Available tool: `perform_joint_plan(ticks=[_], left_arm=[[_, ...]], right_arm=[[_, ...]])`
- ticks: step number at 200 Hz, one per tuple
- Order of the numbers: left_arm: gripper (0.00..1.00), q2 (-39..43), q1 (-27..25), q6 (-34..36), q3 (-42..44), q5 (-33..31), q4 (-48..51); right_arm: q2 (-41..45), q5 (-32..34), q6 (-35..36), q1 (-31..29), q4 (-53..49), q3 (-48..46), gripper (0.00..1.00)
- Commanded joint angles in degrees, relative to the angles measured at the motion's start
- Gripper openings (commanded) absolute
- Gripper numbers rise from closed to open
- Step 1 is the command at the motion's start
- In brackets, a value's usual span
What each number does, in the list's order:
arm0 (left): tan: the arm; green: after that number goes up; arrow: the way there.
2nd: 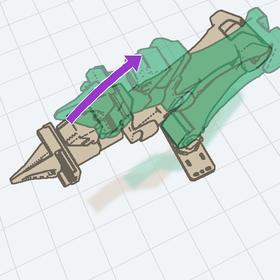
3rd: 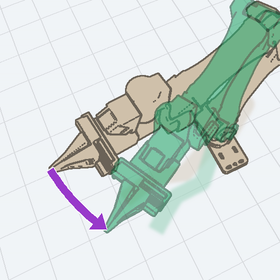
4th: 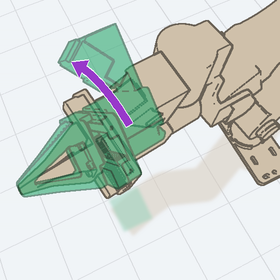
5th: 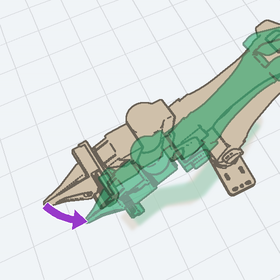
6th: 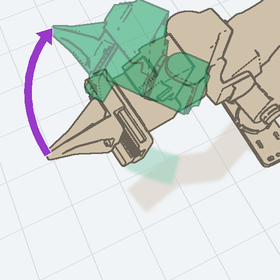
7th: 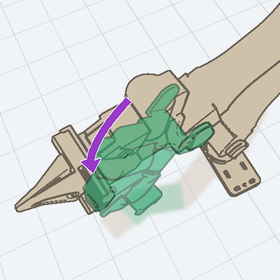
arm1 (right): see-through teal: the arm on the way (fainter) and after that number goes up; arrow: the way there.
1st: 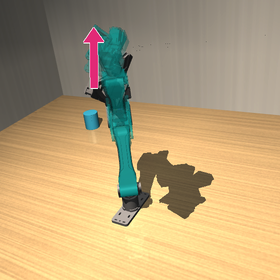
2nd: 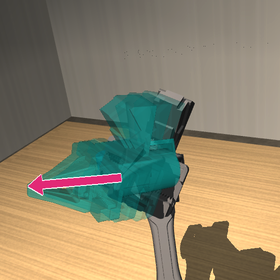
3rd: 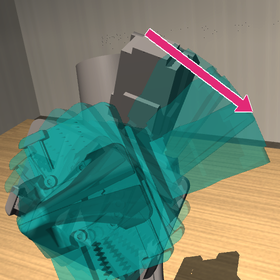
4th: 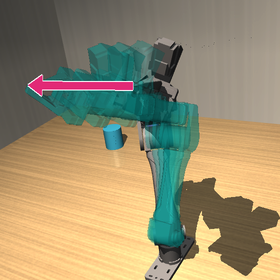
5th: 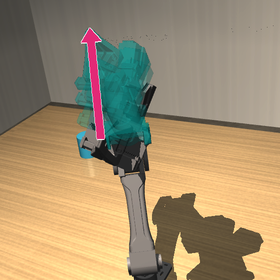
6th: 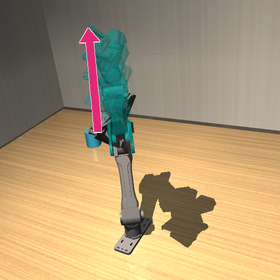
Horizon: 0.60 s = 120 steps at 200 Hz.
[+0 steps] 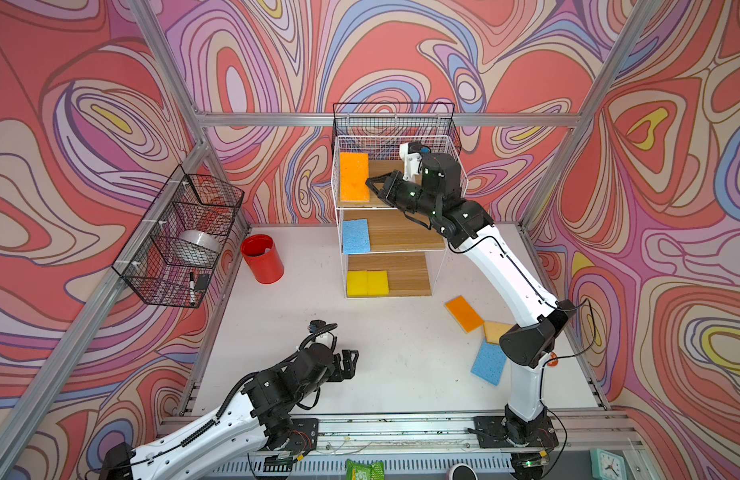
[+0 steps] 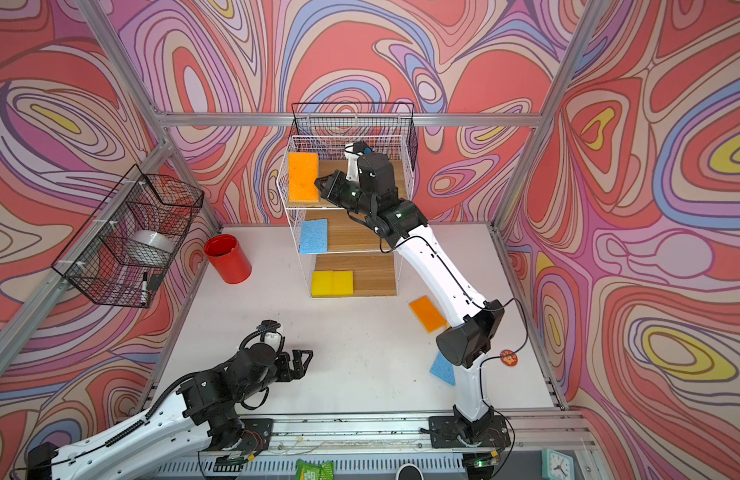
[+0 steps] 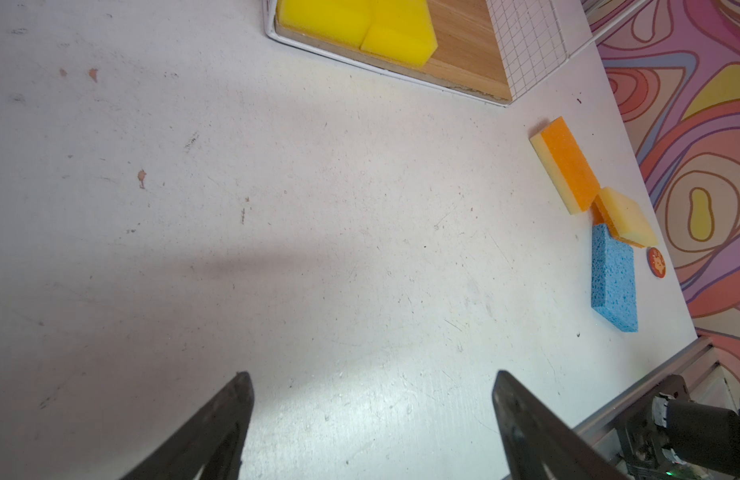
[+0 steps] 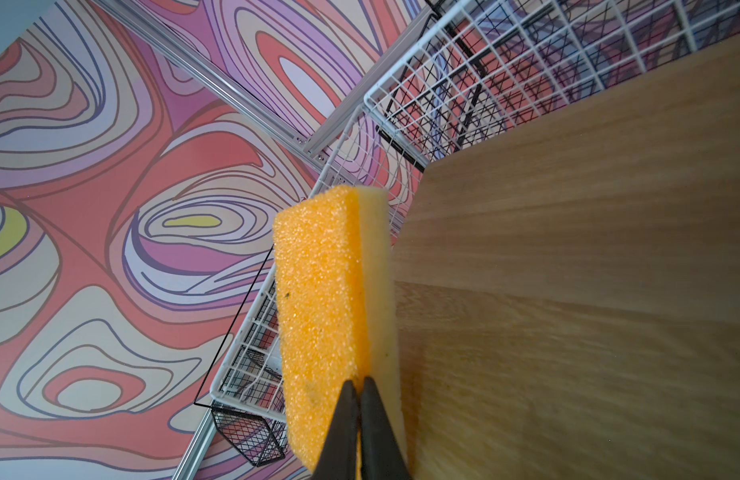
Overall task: Place and organize the cleaning sponges onto the shelf
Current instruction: 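Lower the orange scrub sponge onto the top shelf tier with the right gripper, then open the right gripper to release the sponge and withdraw it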
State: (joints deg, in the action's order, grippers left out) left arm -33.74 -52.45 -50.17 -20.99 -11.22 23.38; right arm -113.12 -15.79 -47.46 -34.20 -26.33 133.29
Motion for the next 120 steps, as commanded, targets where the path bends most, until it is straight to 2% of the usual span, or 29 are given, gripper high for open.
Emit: perform_joint_plan(ticks=[1,15,43,64,120], left_arm=[[0.91,-0.39,0.74,0.69,-0.01,-1.08,0.29],[0.92,-0.54,0.83,0.78,-0.01,-0.99,0.09],[0.91,-1.19,0.92,1.04,-0.42,-0.70,0.16],[0.92,-1.50,1.03,1.30,-0.84,-0.70,0.45],[0.92,-1.50,1.14,0.95,-0.47,-0.64,0.40]], right_arm=[[-0.74,0.32,-0.09,0.18,0.74,0.00,0.00],[-0.01,0.49,-0.38,0.18,1.98,-1.92,0.01],[0.78,0.76,-0.26,0.18,2.77,-3.64,0.20],[1.15,0.82,-0.09,0.17,3.21,-4.42,0.29],[2.03,-0.39,0.51,0.17,4.55,-6.48,0.32]])
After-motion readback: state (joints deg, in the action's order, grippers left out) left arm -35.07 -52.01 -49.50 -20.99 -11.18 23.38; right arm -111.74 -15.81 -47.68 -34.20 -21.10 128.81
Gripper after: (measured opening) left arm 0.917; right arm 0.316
